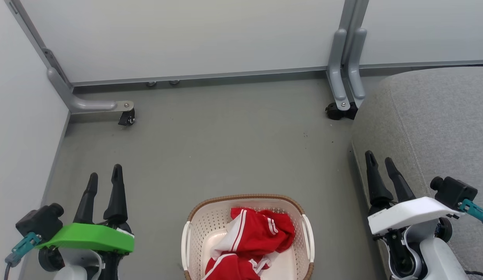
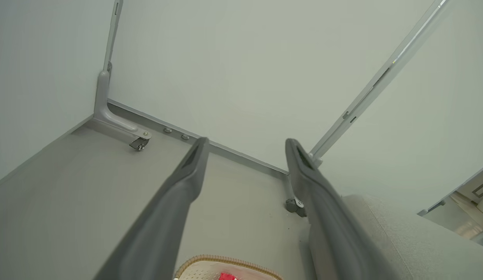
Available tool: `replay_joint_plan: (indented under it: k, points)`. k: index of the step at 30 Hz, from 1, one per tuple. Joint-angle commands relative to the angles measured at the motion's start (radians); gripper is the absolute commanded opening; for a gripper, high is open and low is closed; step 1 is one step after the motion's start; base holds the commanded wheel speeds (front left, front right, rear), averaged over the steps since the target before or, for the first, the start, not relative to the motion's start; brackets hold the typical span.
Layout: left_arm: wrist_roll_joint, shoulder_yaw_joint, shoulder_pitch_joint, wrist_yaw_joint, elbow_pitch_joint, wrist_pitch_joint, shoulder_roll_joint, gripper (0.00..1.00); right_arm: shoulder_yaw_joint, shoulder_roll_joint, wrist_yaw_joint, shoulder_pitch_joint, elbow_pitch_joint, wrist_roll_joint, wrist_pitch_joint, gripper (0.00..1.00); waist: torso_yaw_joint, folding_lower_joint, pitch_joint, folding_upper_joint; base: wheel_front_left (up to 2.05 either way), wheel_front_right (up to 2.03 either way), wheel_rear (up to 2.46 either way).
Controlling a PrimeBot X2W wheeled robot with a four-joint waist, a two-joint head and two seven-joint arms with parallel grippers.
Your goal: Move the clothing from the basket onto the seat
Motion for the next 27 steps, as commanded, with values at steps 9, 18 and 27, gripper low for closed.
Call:
replay_joint_plan:
  k: [9, 18, 27]
  points:
    - [0.124, -0.003, -0.002, -0.003, 0.012, -0.032, 0.007, 1.0, 0.012, -0.001, 0.0, -0.027, 0.004, -0.154, -0.025, 1.0, 0.002, 0.0, -0.004, 0.0, 0.0, 0.0, 0.0]
    - [0.215, -0.004, 0.007, -0.004, 0.029, -0.056, 0.005, 1.0, 0.02, 0.005, 0.0, -0.023, 0.002, -0.265, -0.038, 1.0, 0.002, 0.0, -0.006, 0.0, 0.0, 0.0, 0.0]
    - [0.297, 0.005, 0.013, -0.004, 0.052, -0.076, -0.002, 1.0, 0.029, 0.008, 0.0, -0.022, 0.013, -0.348, -0.05, 1.0, 0.003, 0.0, -0.007, 0.0, 0.0, 0.0, 0.0]
